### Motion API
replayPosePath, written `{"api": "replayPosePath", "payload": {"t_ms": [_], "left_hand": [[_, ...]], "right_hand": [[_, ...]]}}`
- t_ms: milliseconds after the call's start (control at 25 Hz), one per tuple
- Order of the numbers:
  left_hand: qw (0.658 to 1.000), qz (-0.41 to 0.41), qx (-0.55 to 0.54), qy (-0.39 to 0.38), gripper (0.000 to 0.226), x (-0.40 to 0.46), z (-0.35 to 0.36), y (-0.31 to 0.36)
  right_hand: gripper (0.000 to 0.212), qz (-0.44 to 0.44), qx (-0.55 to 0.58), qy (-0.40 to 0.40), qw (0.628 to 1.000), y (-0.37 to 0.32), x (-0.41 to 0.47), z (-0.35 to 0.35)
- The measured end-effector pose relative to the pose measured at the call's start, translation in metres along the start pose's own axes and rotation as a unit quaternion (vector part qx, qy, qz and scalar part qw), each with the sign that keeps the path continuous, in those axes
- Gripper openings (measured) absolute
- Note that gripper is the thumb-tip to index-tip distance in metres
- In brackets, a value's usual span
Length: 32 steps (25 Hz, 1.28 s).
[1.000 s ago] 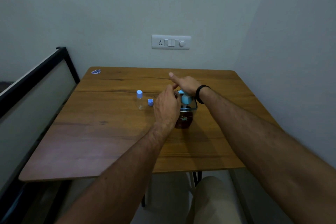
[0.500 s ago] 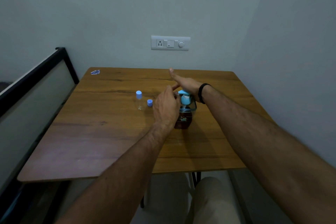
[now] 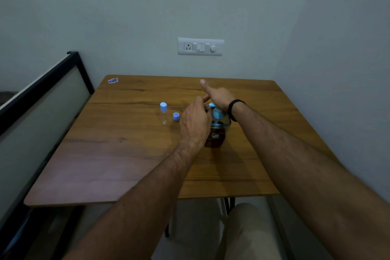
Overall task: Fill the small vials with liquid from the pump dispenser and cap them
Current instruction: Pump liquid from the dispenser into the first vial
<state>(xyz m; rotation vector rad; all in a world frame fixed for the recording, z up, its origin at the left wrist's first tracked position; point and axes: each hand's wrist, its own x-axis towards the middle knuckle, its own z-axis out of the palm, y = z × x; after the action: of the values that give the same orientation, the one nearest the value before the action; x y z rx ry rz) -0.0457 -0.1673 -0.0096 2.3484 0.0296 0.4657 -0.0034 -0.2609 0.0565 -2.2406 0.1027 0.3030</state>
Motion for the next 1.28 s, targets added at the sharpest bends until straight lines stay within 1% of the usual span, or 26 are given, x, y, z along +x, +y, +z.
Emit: {"api": "replayPosePath", "payload": {"t_ms": [80, 120, 240, 280, 320, 440, 480, 520, 600, 640, 680, 720, 800, 840, 880, 920, 1040, 1080, 1120, 1200, 1280], "left_hand": [[1.000, -0.003, -0.002, -0.002, 0.013, 0.001, 0.001, 0.000], [1.000, -0.005, -0.004, -0.004, 0.014, 0.000, 0.000, 0.001], [1.000, -0.003, -0.016, -0.006, 0.017, 0.000, 0.000, 0.000], [1.000, 0.000, -0.017, -0.008, 0.018, 0.000, 0.000, 0.000], [1.000, 0.001, -0.014, -0.007, 0.019, 0.000, 0.000, 0.000], [1.000, -0.004, -0.014, -0.007, 0.021, 0.000, -0.001, 0.000], [1.000, -0.003, -0.015, -0.008, 0.021, 0.000, -0.001, 0.000], [1.000, -0.003, -0.014, -0.008, 0.020, -0.001, -0.001, 0.001], [1.000, -0.005, -0.018, -0.004, 0.016, -0.001, -0.002, 0.001], [1.000, -0.008, -0.022, -0.003, 0.016, -0.001, -0.002, 0.001], [1.000, -0.009, -0.022, -0.002, 0.016, -0.001, -0.002, 0.001], [1.000, -0.007, -0.017, 0.001, 0.016, -0.001, -0.002, 0.001], [1.000, -0.002, -0.013, 0.005, 0.013, -0.001, -0.002, 0.001], [1.000, -0.002, -0.016, 0.003, 0.013, -0.001, -0.002, 0.002], [1.000, 0.000, -0.019, -0.001, 0.015, -0.001, -0.002, 0.001], [1.000, 0.001, -0.020, -0.002, 0.017, -0.001, -0.001, 0.001], [1.000, -0.001, -0.025, 0.002, 0.021, -0.002, -0.002, 0.001], [1.000, 0.001, -0.025, 0.000, 0.019, -0.001, -0.002, 0.001], [1.000, 0.004, -0.022, -0.001, 0.016, -0.001, -0.001, 0.001], [1.000, 0.008, -0.008, -0.003, 0.006, -0.001, -0.002, 0.000], [1.000, 0.008, -0.005, -0.009, 0.007, 0.000, -0.001, -0.001]], "right_hand": [[0.069, -0.012, -0.023, 0.024, 0.999, 0.000, 0.003, 0.001], [0.071, -0.011, -0.028, 0.014, 0.999, 0.000, 0.004, -0.001], [0.092, 0.031, -0.003, -0.066, 0.997, -0.003, -0.001, -0.010], [0.094, 0.035, 0.007, -0.071, 0.997, -0.003, -0.001, -0.010], [0.090, 0.032, 0.007, -0.061, 0.998, -0.002, 0.000, -0.008], [0.065, -0.002, -0.033, 0.003, 0.999, 0.001, 0.006, -0.001], [0.064, -0.006, -0.044, 0.004, 0.999, 0.001, 0.008, -0.002], [0.069, -0.003, -0.043, -0.011, 0.999, 0.001, 0.009, -0.004], [0.089, 0.027, -0.020, -0.061, 0.998, -0.001, 0.004, -0.009], [0.096, 0.037, -0.004, -0.071, 0.997, -0.002, 0.001, -0.010], [0.096, 0.035, 0.007, -0.065, 0.997, -0.001, 0.000, -0.009], [0.092, 0.027, 0.004, -0.048, 0.998, -0.001, 0.001, -0.007], [0.075, 0.009, -0.024, -0.006, 1.000, 0.000, 0.002, -0.003], [0.069, 0.005, -0.035, 0.004, 0.999, 0.000, 0.003, -0.002], [0.068, 0.003, -0.042, 0.004, 0.999, -0.001, 0.004, -0.002], [0.072, 0.005, -0.043, -0.005, 0.999, -0.002, 0.003, -0.004], [0.093, 0.029, -0.008, -0.062, 0.998, -0.005, -0.005, -0.010], [0.094, 0.027, -0.002, -0.058, 0.998, -0.004, -0.006, -0.010], [0.091, 0.019, -0.003, -0.042, 0.999, -0.003, -0.004, -0.008], [0.077, 0.000, -0.025, 0.010, 1.000, -0.001, 0.001, -0.001], [0.073, -0.011, -0.039, 0.031, 0.999, -0.001, 0.004, 0.000]]}}
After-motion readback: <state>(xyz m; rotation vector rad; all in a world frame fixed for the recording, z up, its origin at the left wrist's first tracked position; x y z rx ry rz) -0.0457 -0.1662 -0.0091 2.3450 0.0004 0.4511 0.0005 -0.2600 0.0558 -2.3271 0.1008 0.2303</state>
